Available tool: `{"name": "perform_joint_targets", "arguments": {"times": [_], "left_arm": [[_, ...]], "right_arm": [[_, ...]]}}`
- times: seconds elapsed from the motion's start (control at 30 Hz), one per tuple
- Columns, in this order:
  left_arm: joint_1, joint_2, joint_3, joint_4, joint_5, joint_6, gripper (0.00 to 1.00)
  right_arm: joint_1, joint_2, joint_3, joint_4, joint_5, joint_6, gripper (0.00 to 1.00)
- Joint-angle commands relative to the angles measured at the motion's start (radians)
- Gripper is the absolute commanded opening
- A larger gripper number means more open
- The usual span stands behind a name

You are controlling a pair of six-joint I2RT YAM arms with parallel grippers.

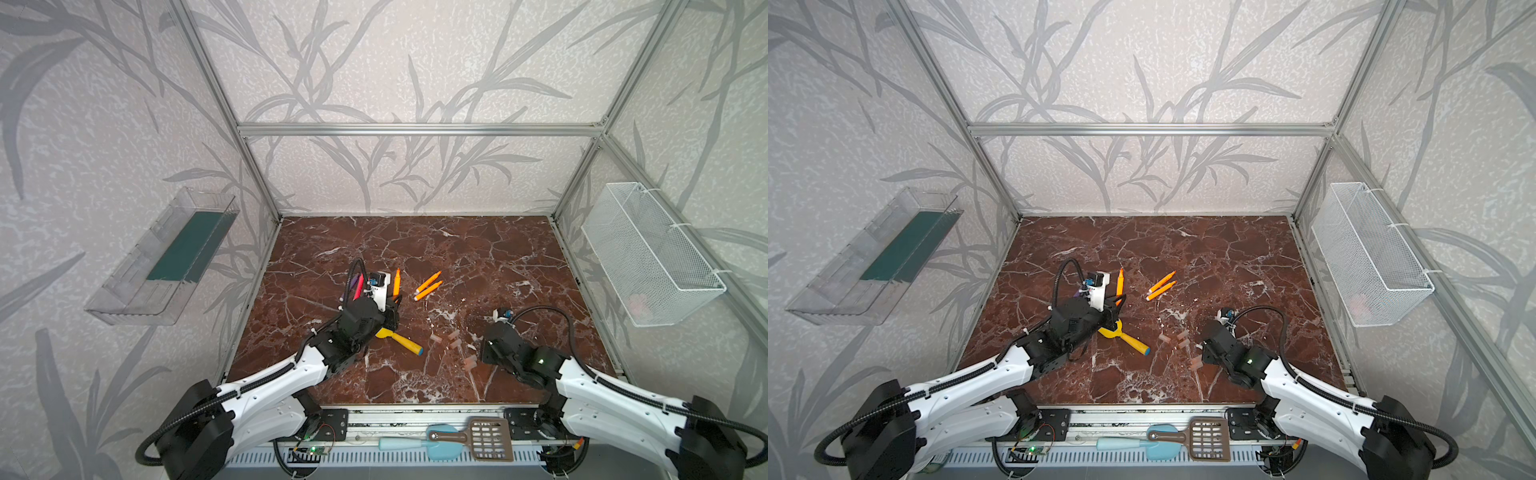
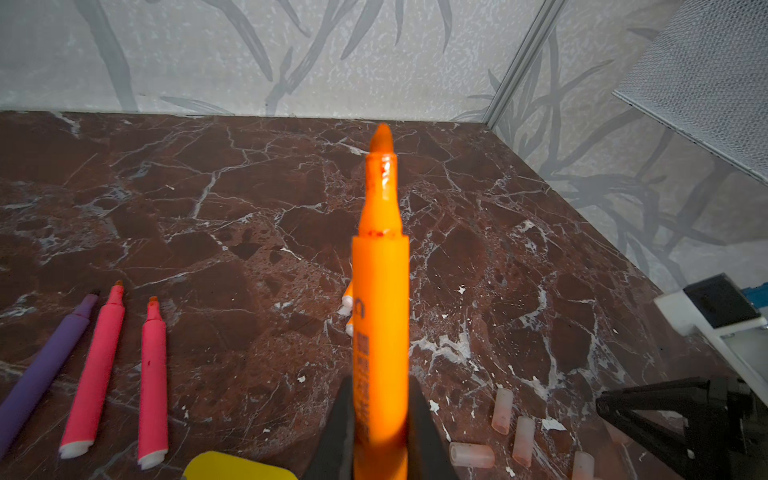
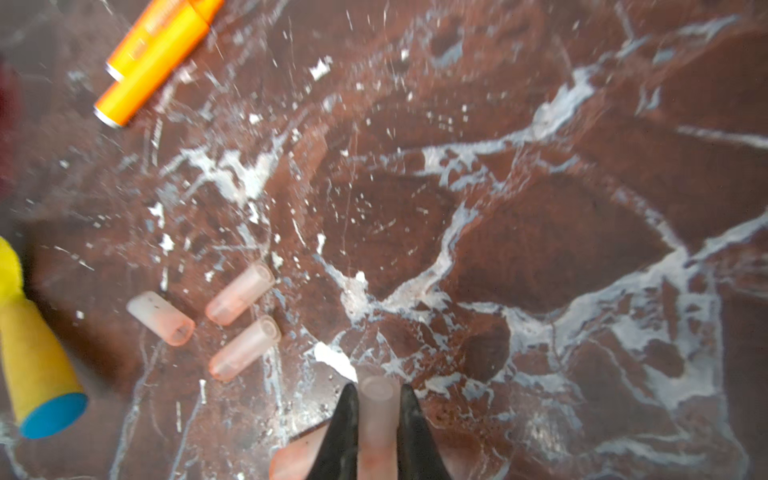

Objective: Insert the pens into the pen caps
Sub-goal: 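Lift the pink cap with the right gripper toward the held highlighter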

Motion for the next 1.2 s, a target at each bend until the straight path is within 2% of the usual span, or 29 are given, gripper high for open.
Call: {"name": "perform_joint_targets", "arguments": {"times": [0.0, 0.27, 0.67, 0.9, 1.17], "left_arm": [[0.005, -0.007, -0.014, 0.061, 0.062, 0.007, 0.00], [0.002, -0.005, -0.012, 0.100, 0.224, 0.030, 0.00], [0.003, 0.001, -0.002, 0.112, 0.314, 0.038, 0.00], [0.001, 0.008, 0.001, 0.118, 0.336, 0.030, 0.00], [0.001, 0.009, 0.004, 0.116, 0.344, 0.028, 0.00]], "right_arm": [[0.002, -0.080, 0.054, 0.034, 0.079, -0.051, 0.07], [0.001, -0.173, 0.109, 0.278, 0.076, -0.129, 0.01], [0.001, 0.041, 0.218, 0.630, -0.023, -0.157, 0.00], [0.001, 0.168, 0.304, 0.668, -0.078, -0.136, 0.00], [0.001, 0.264, 0.330, 0.739, -0.108, -0.104, 0.00]]}}
